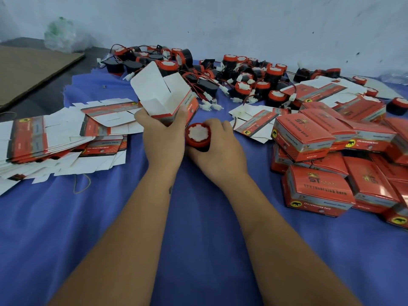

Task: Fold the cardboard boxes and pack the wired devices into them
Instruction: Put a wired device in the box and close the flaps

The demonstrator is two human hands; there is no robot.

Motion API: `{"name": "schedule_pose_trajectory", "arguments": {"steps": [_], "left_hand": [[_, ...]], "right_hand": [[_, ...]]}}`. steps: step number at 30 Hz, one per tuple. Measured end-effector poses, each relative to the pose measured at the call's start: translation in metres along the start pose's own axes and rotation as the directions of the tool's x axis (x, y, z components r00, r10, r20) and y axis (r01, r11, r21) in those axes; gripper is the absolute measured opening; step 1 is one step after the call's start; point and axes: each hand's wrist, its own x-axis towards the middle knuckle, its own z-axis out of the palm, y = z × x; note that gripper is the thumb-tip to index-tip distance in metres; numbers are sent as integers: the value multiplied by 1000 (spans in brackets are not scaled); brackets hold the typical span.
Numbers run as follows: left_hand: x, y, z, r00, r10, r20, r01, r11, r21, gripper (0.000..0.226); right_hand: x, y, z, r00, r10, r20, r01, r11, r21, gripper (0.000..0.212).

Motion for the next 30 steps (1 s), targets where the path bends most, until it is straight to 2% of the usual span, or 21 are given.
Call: {"name": "schedule_pose_trajectory", "arguments": {"steps": [4,8,10,12,15,18,21,25,30], "left_hand": [[4,-1,-4,1000,-2,13,2,1000,-22,68],[1,-2,-3,976,-9,218,-8,997,78,66],[-1,-3,-1,945,-2,327,-38,993,115,65],[-2,-4,1,920,-7,391,-51,989,136,62],[-1,-6,3,892,-22,451,-44,990,135,57],[1,-8,4,871,-25,490,-51,989,142,60],[2,-8,3,863,-35,505,-44,989,143,61],[3,-8,3,855,-40,517,-32,991,130,60],[1,-6,2,855,-54,515,-28,988,150,61]], "right_hand": [[1,2,-5,954,5,-299,47,985,165,59],[3,4,-11,817,-27,-576,159,971,180,62],[2,5,-13,767,-81,-636,204,971,123,60],[2,6,-13,790,-127,-600,221,972,85,59],[2,6,-11,877,-163,-452,199,980,32,62],[3,6,-9,937,-134,-322,166,983,73,72],[3,6,-10,941,-119,-318,158,982,100,70],[1,3,-12,944,-102,-313,147,981,123,51],[1,5,-11,919,-140,-369,124,990,-67,40]]}}
